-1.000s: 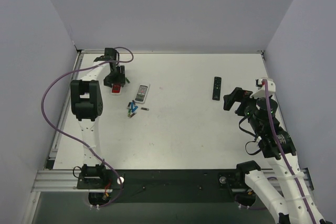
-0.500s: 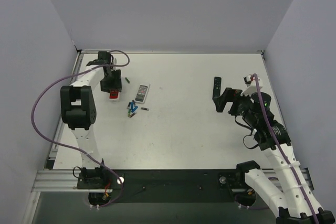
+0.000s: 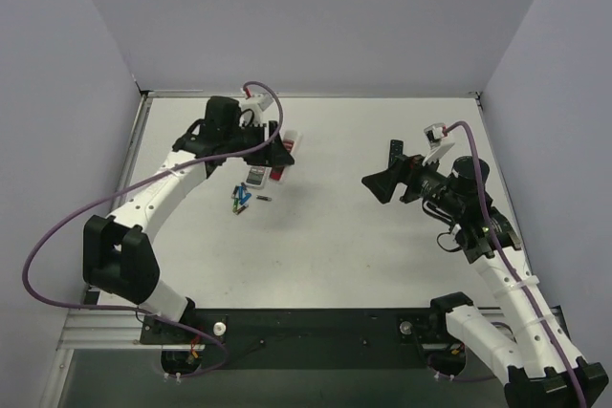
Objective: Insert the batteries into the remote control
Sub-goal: Adjust the remote control.
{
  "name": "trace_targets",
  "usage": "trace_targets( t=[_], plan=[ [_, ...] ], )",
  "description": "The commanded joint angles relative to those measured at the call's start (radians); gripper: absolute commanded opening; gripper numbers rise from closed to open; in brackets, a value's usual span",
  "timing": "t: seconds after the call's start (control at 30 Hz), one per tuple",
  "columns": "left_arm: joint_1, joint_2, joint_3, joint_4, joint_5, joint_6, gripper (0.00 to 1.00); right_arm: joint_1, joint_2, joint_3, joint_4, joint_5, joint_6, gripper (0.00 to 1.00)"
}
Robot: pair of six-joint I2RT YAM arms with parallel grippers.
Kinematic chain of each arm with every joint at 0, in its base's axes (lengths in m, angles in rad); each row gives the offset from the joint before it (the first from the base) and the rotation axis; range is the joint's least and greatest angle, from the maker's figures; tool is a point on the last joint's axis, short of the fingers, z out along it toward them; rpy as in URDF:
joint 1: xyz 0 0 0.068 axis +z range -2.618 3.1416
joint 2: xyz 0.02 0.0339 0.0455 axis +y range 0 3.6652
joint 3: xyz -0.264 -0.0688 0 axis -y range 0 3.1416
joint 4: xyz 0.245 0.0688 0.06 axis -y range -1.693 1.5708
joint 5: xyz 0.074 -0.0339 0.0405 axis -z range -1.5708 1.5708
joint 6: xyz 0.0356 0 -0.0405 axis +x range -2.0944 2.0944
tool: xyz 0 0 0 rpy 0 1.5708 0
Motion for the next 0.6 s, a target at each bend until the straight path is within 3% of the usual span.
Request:
trace_targets(
  t=[0.0,0.17,0.57],
  plan=[
    [-0.098,-0.074,-0.064,0.238,0.187,-0.14,0.36,0.023,0.051,0.019,0.185,-0.149,0.06,1.0],
    [-0.23,-0.089,-0.087,0.4,0.244,-0.237,0.36,0.054,0.132,0.057,0.249,-0.218,0.126,1.0],
    [-0.333,-0.091,-0.127,0.625,0.296,-0.385,0.33,0.086,0.224,-0.001,0.534,-0.3,0.363,0.95]
  ],
)
